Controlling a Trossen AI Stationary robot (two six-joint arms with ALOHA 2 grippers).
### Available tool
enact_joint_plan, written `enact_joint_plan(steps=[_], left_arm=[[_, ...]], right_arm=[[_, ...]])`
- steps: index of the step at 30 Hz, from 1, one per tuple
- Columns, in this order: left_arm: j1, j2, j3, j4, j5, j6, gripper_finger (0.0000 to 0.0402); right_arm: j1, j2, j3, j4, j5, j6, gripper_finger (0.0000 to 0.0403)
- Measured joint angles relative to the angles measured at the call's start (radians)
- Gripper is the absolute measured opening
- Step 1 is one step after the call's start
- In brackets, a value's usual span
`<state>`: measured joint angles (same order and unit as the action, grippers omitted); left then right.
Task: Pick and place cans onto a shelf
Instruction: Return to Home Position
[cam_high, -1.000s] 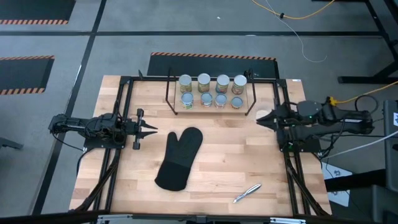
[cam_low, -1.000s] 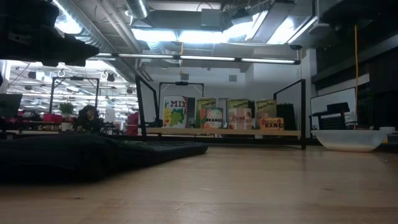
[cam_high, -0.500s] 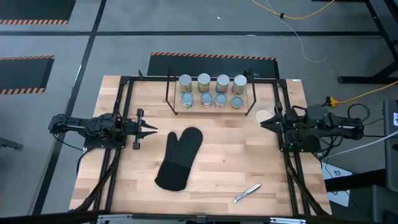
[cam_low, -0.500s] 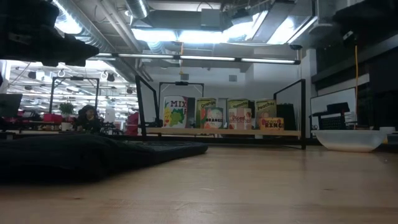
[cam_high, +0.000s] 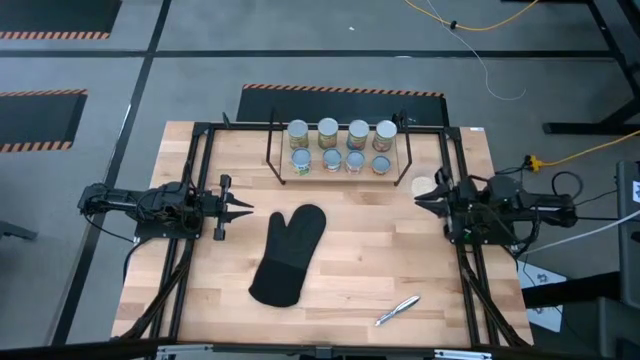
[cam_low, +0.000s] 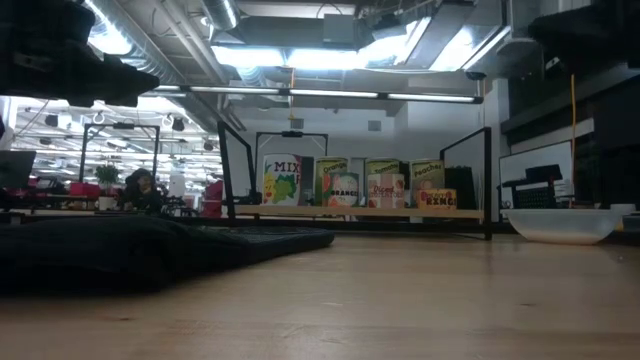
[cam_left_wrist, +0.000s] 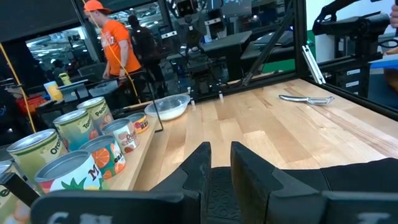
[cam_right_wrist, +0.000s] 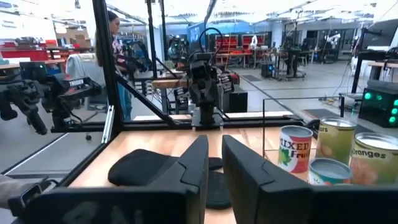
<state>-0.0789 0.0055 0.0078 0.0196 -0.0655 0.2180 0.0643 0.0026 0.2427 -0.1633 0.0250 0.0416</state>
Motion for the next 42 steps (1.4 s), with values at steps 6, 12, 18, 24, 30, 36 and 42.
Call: enact_joint_plan(steps=[6, 12, 18, 24, 30, 36, 42], left_arm=[[0.0, 0.0, 0.0, 0.0, 0.0, 0.0, 0.0055], [0.0, 0.0, 0.0, 0.0, 0.0, 0.0, 0.0055], [0.0, 0.0, 0.0, 0.0, 0.0, 0.0, 0.0055], [0.0, 0.001, 0.0, 0.0, 0.0, 0.0, 0.0055], [0.0, 0.001, 0.0, 0.0, 0.0, 0.0, 0.0055], [0.0, 0.001, 0.0, 0.0, 0.0, 0.0, 0.0055], [0.0, 0.001, 0.0, 0.0, 0.0, 0.0, 0.0055]], right_arm=[[0.0, -0.001, -0.093, 0.128, 0.003, -0.047, 0.0052], [-0.007, 0.0, -0.193, 0.281, 0.064, -0.079, 0.0052], [-0.055, 0.001, -0.236, 0.331, 0.087, -0.082, 0.0052], [-0.116, 0.001, -0.236, 0.327, 0.087, -0.155, 0.0052], [-0.151, 0.001, -0.236, 0.235, 0.039, -0.125, 0.0052], [-0.159, 0.003, -0.235, 0.188, -0.052, -0.078, 0.0052], [-0.159, 0.003, -0.235, 0.186, -0.053, -0.073, 0.0052]])
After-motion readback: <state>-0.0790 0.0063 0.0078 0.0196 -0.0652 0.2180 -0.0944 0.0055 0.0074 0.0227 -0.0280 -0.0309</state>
